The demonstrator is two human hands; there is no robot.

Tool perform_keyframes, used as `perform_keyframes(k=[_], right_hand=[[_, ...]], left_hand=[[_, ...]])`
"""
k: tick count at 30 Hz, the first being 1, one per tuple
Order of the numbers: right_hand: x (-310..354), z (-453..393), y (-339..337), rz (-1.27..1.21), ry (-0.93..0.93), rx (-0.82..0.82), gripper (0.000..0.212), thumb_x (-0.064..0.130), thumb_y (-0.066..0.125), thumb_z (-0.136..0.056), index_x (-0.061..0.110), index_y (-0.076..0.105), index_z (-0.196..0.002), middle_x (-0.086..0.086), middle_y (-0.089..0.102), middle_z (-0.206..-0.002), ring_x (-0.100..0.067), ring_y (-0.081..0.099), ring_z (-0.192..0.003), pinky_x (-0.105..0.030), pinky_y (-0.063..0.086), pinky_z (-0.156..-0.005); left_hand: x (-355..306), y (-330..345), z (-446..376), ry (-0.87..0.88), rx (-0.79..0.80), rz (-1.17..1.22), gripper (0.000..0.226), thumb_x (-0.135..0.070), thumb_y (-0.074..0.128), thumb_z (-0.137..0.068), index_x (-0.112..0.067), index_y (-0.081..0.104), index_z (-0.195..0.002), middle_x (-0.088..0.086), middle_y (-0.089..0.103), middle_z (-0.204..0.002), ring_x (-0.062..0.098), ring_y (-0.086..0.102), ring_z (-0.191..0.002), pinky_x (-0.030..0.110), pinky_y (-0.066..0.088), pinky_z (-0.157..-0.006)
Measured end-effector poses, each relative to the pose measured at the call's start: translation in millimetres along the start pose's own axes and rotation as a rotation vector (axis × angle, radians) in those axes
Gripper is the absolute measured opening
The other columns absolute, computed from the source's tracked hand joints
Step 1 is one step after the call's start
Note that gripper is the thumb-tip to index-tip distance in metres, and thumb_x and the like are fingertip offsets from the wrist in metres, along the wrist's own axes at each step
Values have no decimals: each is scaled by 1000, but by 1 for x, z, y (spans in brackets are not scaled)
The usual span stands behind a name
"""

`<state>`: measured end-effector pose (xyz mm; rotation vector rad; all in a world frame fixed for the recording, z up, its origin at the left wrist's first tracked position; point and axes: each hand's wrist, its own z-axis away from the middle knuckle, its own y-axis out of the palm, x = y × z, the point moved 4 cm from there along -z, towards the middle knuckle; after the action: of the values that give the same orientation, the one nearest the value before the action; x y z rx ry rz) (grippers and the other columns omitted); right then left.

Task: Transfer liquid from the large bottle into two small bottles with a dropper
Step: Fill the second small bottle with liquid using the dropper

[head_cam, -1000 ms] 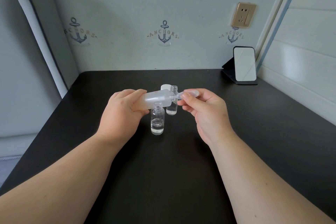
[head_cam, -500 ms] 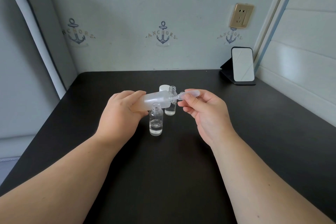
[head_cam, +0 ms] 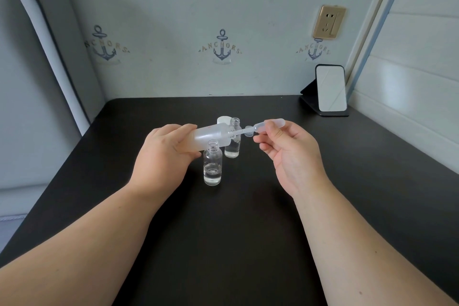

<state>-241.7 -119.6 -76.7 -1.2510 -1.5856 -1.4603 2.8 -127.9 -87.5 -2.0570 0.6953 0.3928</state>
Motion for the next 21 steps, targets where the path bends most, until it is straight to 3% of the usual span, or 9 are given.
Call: perform_keyframes(k=[13,16,18,21], right_hand=[[9,-5,-19,-195,16,-115,18,19,71,-91,12,75,-75,-6,76,-89,-17,71,-74,-22,56,-68],[12,-8,-26,-235,6,-156,14,18,69,-93,8,72,-84,-4,75,-86,-16,71,-73,-22,56,-69],[14,-9,-30,-264,10,-189,13,17,69,-94,7,71,-87,-4,75,-84,-16,71,-73,-22,56,-68],[16,-10,-35,-308,22,-232,21,17,69,-95,11,76,-77,-5,75,-82,-16,72,-73,-22,56,-67]], left_hand=[[7,-4,-1,-65,-35,36,47,-21,81,-81,-32,67,-125,-15,62,-111,16,52,-108,26,37,-89],[7,-6,0,-78,-49,59,47,-20,80,-81,-33,67,-124,-17,61,-110,15,52,-107,26,38,-88],[9,-7,0,-94,-58,71,46,-22,80,-82,-34,67,-125,-20,60,-107,9,51,-104,19,37,-85],[9,-10,-1,-122,-70,98,40,-26,77,-82,-38,66,-118,-24,58,-97,-1,47,-91,8,33,-75]])
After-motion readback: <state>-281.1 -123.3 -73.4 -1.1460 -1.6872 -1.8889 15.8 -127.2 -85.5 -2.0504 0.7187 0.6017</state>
